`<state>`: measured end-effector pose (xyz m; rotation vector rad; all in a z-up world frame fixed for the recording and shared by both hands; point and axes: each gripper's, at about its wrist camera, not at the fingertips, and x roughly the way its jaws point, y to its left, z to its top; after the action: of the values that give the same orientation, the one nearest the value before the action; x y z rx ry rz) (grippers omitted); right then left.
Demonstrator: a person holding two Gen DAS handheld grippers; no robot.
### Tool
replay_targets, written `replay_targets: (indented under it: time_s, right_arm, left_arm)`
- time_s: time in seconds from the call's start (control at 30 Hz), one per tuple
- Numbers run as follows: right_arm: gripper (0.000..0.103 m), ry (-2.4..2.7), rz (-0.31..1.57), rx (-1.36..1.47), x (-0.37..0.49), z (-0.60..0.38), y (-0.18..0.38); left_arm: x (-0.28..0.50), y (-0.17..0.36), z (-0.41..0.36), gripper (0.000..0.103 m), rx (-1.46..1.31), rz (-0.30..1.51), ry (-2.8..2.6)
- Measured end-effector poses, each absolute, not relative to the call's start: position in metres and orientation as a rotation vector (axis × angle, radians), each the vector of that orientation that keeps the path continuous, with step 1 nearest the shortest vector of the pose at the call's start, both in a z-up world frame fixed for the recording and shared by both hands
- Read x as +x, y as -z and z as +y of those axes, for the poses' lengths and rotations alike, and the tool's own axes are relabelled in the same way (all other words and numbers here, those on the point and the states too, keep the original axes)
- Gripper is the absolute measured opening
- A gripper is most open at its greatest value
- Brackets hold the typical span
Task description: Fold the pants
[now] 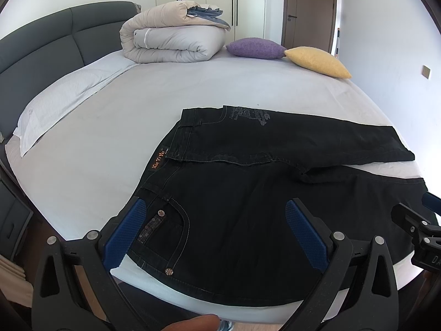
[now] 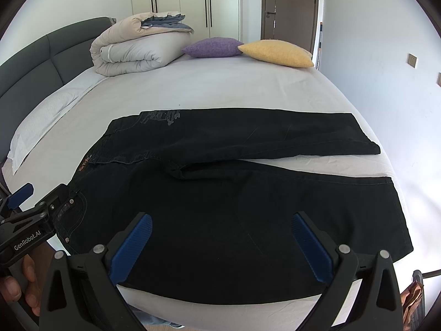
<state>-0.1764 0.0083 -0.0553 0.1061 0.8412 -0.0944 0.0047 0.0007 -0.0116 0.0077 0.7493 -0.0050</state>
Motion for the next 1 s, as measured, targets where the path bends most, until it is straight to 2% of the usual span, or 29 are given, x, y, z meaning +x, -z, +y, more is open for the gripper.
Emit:
replay_targets:
  time_s: [0.67,1.0]
  right_arm:
    - [0.103,0.080,0.855,0.104,-0.175,0.017,0.061]
    - [0.103,0.012,0.886,0.079,-0.150,0.016,0.066]
  left_arm:
    - [0.005,0.019,0.002,0.103,0.015,0.753,0.009]
    - [0.048,0.030,0.015,0.103,0.045,0.773,0.054]
